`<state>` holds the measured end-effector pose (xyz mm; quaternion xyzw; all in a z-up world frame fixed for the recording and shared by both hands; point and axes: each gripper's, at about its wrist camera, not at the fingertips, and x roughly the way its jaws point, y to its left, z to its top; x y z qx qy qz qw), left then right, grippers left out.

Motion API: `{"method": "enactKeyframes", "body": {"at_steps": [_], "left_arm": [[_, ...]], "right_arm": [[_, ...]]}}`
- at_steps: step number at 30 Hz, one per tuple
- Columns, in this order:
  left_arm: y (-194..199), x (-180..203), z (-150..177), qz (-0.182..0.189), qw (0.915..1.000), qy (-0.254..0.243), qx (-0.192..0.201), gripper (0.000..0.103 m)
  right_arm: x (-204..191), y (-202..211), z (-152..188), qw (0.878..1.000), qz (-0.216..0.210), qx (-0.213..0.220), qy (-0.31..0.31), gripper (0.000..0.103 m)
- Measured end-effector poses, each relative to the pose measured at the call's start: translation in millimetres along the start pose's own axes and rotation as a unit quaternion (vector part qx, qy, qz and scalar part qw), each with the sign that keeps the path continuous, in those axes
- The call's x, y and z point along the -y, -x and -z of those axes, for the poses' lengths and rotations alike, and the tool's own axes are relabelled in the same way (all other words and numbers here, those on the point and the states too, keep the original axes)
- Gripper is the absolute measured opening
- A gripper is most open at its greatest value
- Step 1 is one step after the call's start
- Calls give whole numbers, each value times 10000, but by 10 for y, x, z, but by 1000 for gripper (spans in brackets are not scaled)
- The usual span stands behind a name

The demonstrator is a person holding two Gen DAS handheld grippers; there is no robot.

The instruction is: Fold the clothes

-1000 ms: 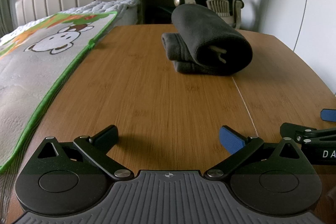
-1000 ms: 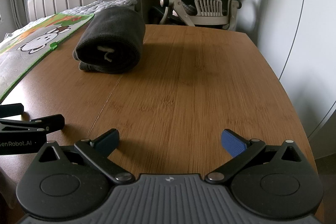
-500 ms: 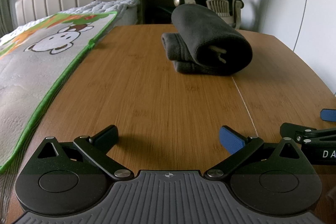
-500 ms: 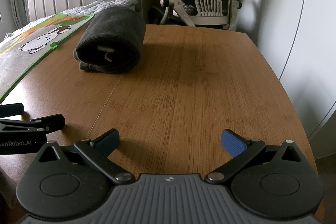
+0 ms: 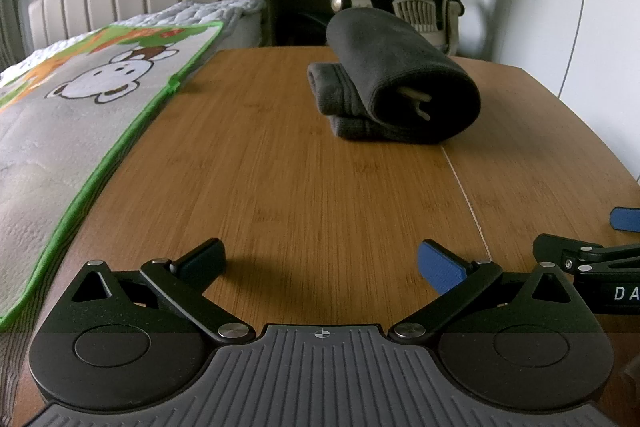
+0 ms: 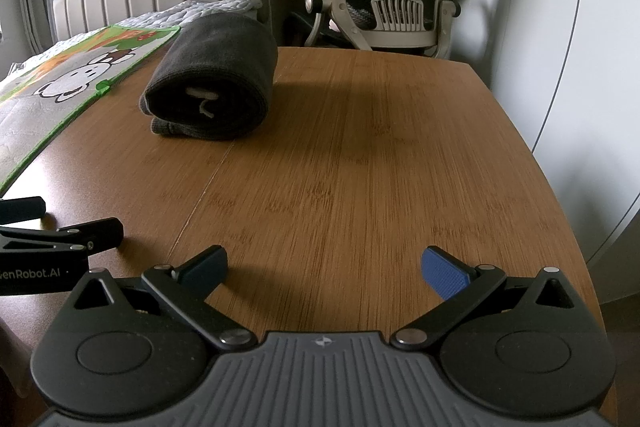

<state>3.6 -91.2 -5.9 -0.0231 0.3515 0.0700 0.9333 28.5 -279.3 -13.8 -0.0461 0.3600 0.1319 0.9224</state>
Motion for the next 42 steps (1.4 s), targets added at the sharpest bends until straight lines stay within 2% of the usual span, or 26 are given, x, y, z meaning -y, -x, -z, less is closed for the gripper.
{"method": "enactKeyframes", "body": {"at_steps": [35, 42], "left_arm": [[1, -2, -1, 4, 10000, -8, -5, 103], [0, -38, -14, 128, 9998, -106, -86, 103]], "right_arm": [[-20, 7, 7, 10000, 13, 3, -2, 103], [-18, 6, 4, 10000, 12, 3, 0, 103]]}}
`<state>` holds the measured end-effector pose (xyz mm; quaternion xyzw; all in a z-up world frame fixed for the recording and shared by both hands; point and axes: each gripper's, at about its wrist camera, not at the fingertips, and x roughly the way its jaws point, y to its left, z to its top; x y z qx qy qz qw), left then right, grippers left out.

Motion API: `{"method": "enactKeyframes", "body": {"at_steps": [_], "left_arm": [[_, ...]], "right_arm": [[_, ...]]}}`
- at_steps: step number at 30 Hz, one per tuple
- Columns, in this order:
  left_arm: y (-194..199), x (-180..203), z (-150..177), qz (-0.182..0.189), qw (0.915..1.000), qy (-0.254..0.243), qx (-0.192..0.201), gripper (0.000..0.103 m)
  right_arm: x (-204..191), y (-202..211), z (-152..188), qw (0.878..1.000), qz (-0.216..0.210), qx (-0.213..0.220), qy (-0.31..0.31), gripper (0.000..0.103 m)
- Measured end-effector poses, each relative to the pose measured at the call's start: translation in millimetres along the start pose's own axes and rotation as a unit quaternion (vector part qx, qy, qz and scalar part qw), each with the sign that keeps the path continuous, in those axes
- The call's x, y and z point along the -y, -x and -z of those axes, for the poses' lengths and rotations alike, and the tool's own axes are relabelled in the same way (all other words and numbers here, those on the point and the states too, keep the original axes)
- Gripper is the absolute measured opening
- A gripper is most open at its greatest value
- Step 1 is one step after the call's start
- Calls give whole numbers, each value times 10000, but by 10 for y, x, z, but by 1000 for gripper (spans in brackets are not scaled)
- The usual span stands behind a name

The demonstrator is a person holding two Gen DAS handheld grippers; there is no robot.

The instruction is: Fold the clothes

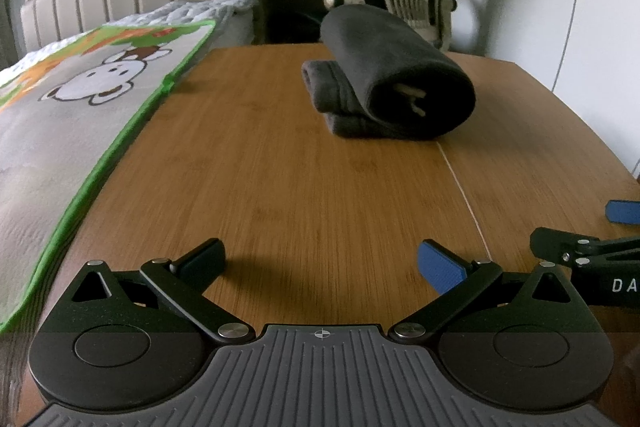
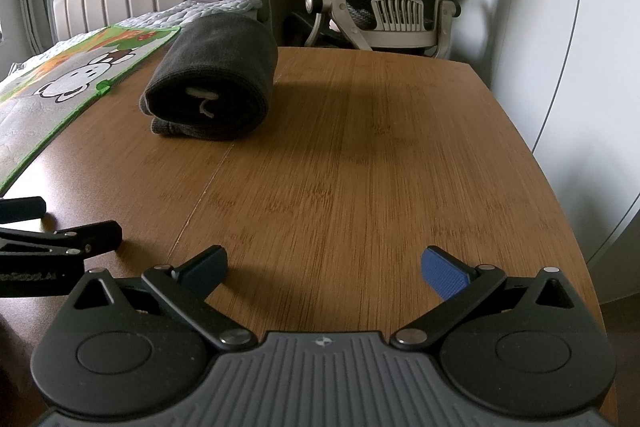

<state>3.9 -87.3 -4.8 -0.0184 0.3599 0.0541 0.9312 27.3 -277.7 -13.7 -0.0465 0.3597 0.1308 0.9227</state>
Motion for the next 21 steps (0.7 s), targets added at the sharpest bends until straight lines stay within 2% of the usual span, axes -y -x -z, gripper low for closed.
{"method": "enactKeyframes", "body": {"at_steps": [7, 21], "left_arm": [[-10, 87, 7, 232, 9995, -230, 22, 103], [-17, 67, 15, 30, 10000, -28, 55, 103]], "right_arm": [[2, -1, -3, 10000, -3, -2, 0, 103], [-2, -19, -14, 10000, 24, -10, 3, 103]]}}
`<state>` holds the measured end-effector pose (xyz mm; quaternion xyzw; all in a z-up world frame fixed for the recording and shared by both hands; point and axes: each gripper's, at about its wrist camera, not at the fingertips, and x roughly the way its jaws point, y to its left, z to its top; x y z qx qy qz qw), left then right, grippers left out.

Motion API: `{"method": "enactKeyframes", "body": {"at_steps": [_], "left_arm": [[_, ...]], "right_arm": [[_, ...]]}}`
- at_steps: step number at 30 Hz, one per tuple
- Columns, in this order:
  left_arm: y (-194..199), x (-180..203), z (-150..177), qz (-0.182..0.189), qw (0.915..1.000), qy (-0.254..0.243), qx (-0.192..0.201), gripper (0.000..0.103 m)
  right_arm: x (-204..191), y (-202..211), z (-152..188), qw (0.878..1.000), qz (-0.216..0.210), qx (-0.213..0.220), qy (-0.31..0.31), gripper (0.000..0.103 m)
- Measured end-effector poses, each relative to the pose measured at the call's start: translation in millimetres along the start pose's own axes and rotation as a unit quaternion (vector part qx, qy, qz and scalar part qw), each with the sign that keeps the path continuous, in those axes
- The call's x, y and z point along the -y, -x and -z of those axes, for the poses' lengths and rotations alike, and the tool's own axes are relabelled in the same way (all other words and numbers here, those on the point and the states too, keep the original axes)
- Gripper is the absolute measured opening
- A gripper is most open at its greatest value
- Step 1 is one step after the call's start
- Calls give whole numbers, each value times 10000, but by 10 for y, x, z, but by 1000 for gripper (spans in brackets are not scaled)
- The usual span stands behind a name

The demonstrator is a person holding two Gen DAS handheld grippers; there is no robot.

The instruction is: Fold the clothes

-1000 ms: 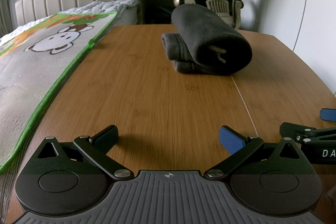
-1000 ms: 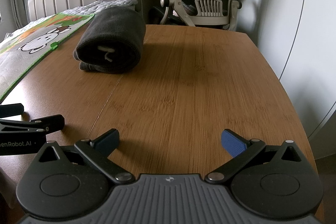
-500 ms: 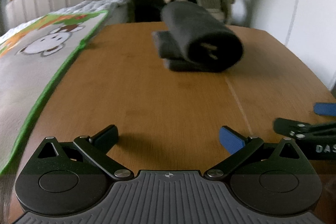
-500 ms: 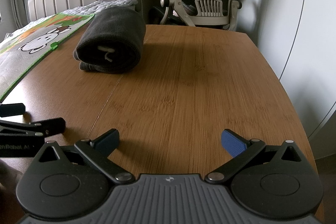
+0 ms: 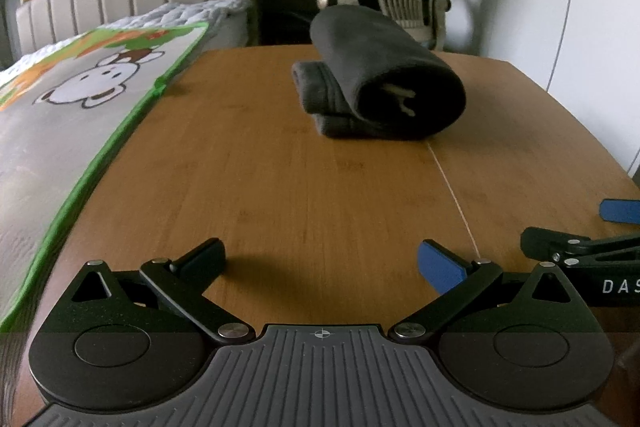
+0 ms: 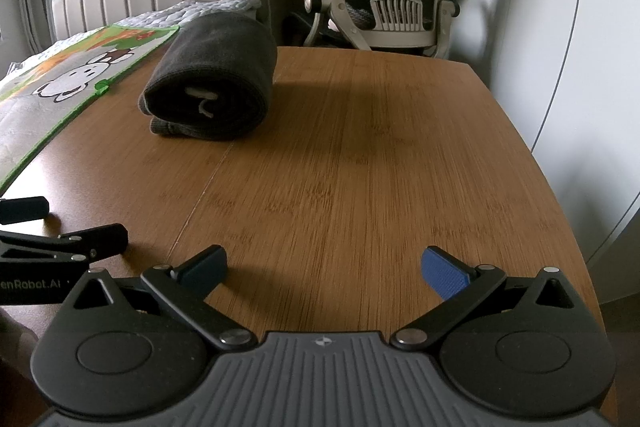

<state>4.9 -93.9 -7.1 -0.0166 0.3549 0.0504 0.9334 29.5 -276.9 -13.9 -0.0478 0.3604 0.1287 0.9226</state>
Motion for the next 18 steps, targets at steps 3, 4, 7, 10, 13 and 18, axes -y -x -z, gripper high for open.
{"method": "enactKeyframes", "body": {"at_steps": [3, 4, 7, 10, 13, 18], "left_arm": [[3, 2, -1, 0, 10000, 1, 2, 103], [3, 2, -1, 0, 10000, 1, 2, 103], [5, 3, -2, 1, 10000, -1, 2, 103], [5, 4, -3, -1, 10000, -5, 1, 103], [6, 0, -7, -5, 10000, -12, -8, 103], [37, -36, -45, 7, 10000, -55, -33, 103]], "right_arm": [[2, -1, 0, 10000, 0, 0, 0, 103], [2, -1, 1, 10000, 0, -1, 2, 103], [8, 0, 0, 10000, -14, -12, 17, 103], [27, -2, -7, 9999, -75, -32, 62, 103], [36, 1, -11, 9999, -109, -51, 99, 103], [60, -30, -60, 9992, -282, -111, 258, 103]]}}
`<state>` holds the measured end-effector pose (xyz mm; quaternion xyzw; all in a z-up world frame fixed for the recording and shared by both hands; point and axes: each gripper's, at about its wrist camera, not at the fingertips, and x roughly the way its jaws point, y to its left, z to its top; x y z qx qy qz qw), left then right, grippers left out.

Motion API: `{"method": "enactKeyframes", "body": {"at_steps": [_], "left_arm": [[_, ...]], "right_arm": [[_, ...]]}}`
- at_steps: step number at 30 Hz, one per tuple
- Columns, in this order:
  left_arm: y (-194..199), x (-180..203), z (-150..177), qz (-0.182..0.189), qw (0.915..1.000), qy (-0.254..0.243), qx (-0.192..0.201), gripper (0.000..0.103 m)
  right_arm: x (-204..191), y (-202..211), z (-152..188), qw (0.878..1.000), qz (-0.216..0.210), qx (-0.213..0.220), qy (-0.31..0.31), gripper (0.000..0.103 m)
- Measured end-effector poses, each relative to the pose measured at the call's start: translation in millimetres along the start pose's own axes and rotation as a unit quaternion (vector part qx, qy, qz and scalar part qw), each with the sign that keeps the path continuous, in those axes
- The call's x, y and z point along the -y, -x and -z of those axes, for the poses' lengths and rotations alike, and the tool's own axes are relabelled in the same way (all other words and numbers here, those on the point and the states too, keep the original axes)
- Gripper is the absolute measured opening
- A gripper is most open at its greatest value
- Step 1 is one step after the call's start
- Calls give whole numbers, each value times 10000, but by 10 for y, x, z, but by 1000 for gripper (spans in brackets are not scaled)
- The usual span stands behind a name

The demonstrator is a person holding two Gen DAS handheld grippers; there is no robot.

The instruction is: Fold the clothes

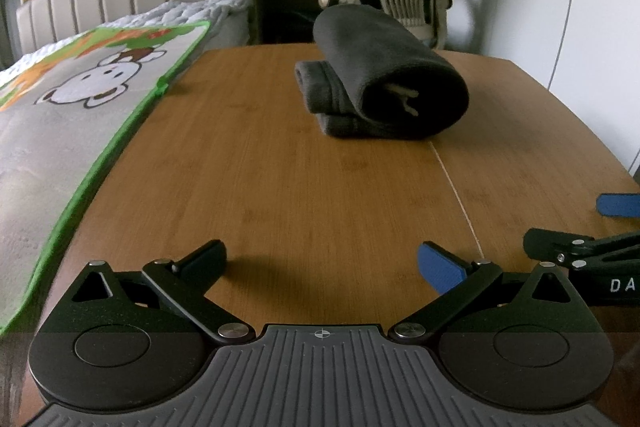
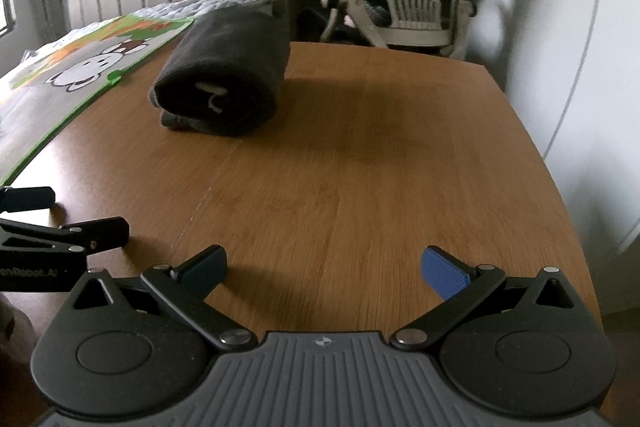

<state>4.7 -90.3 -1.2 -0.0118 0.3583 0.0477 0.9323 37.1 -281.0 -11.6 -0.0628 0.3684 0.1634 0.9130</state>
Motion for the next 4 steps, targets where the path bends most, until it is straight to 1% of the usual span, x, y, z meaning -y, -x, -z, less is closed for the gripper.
{"method": "enactKeyframes", "body": {"at_steps": [1, 4], "left_arm": [[17, -5, -16, 16, 10000, -37, 13, 103], [85, -9, -115, 123, 9997, -174, 101, 103]], "right_arm": [[6, -8, -21, 10000, -63, -40, 35, 103], [62, 6, -133, 9989, -456, -111, -17, 103]]}}
